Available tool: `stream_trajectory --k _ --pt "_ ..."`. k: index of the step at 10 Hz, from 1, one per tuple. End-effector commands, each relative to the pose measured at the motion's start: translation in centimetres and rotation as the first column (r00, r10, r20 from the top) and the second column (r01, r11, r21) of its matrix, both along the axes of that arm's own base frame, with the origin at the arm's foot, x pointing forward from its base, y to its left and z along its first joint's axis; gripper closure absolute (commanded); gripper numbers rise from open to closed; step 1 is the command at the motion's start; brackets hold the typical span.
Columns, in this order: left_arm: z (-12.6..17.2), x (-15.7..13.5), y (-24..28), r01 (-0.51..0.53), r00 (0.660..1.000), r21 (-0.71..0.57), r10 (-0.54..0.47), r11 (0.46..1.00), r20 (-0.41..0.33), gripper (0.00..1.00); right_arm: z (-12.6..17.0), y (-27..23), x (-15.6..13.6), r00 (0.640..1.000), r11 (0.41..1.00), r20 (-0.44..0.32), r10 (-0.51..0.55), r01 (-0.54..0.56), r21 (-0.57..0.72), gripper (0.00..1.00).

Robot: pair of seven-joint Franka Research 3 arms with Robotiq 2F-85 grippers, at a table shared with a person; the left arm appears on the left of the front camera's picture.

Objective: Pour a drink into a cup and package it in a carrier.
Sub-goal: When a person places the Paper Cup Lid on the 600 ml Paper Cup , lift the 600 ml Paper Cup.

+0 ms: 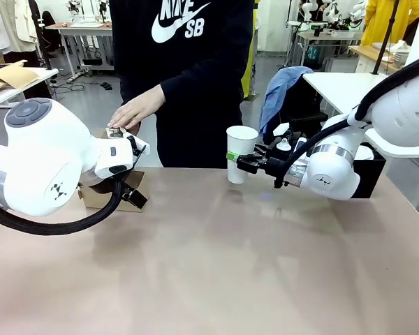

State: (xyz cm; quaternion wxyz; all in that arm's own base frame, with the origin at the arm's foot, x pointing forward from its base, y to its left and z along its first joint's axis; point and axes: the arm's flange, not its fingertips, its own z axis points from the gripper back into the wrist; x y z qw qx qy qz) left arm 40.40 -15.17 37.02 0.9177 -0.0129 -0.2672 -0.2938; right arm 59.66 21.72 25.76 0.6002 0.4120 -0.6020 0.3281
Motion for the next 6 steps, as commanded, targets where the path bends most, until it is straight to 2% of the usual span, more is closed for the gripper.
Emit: stream_trajectory --k 1,6 --pt "0.01 -0.02 0.04 -0.002 1.0 -0.002 0.002 1.0 0.0 0.0 0.13 0.2 -0.02 1.0 1.0 0.018 -0.005 0.005 -0.013 0.2" --pt "0.01 -0.02 0.04 -0.002 1.0 -0.002 0.002 1.0 0.0 0.0 0.13 0.2 -0.02 1.0 1.0 0.018 -0.005 0.005 -0.013 0.2"
